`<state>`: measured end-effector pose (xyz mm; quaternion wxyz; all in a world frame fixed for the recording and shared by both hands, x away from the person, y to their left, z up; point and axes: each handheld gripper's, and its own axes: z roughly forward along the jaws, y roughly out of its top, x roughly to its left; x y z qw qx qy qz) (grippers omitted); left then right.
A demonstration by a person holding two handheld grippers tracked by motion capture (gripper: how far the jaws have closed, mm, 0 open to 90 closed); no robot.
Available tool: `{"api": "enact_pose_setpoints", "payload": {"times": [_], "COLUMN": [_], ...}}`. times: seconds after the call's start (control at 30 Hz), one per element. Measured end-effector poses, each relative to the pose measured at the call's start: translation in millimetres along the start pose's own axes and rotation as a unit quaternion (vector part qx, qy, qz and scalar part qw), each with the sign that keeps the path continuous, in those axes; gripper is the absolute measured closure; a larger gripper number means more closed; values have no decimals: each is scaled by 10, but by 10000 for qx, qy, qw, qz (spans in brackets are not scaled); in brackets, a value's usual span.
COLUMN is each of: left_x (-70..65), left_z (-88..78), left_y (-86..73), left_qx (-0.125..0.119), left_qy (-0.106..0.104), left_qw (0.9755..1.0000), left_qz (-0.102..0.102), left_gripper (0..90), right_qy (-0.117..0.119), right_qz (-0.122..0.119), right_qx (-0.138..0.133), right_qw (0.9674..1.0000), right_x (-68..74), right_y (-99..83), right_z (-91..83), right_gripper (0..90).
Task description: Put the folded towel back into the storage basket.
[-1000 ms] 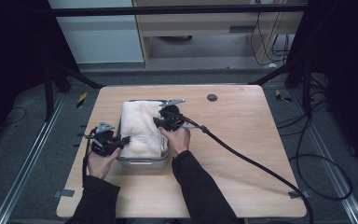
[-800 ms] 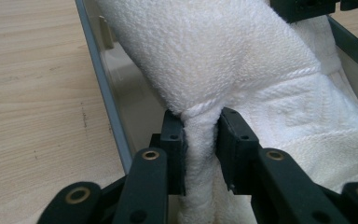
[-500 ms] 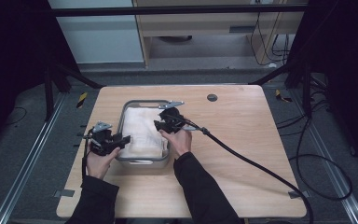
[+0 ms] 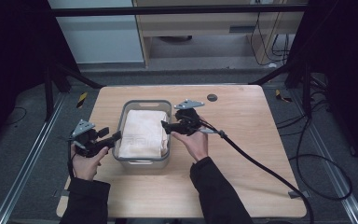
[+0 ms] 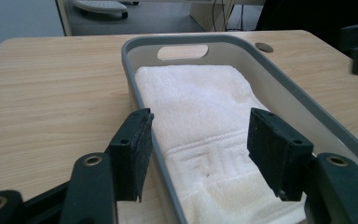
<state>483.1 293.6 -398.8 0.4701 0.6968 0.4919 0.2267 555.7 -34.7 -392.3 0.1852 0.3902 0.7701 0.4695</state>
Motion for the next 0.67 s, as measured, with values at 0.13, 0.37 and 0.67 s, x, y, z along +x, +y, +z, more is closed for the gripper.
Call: {"api": "enact_pose_setpoints", "payload": {"times": [0.13, 0.37, 0.67], "left_x": [55, 94, 210], "left_z": [-72, -172, -257], "left_y": [-53, -198, -382], "left_qx": [-34, -111, -198], "left_qy": [18, 15, 150], "left_qw": [10000, 9999, 9997], "left_qz": [-5, 51, 46], "left_gripper": [358, 329, 307], "right_qy": [-65, -234, -567], "right_qz": [33, 235, 399], "right_qx": [-126, -426, -334], "right_qw": [9999, 9985, 9970], "right_x": [-131, -407, -706], "right_y": [-136, -458, -968], "right_z": [-289, -768, -1169], "right_gripper": [150, 127, 110]}}
